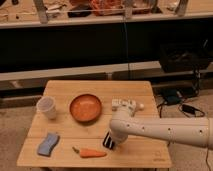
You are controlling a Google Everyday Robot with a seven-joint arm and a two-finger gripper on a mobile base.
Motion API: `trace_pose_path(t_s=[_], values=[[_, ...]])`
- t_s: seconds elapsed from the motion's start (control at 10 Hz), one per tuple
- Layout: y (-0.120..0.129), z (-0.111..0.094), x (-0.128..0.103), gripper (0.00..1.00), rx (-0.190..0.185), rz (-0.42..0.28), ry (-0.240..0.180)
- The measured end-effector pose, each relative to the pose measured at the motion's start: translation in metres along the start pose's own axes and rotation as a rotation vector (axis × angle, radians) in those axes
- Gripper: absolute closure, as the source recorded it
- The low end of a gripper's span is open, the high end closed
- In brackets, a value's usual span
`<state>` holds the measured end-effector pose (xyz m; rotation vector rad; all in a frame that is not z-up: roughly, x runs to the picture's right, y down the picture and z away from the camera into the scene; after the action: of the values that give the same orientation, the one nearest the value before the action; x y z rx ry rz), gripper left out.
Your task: Push the eraser across the table
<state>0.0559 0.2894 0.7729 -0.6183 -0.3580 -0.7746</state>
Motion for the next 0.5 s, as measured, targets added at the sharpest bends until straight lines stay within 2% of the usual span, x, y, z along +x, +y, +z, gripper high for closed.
trace_pose_path(t_s=[0.5], values=[[-0.0071, 0.0006, -0.0063, 1.0, 0.001, -0.016, 0.001]])
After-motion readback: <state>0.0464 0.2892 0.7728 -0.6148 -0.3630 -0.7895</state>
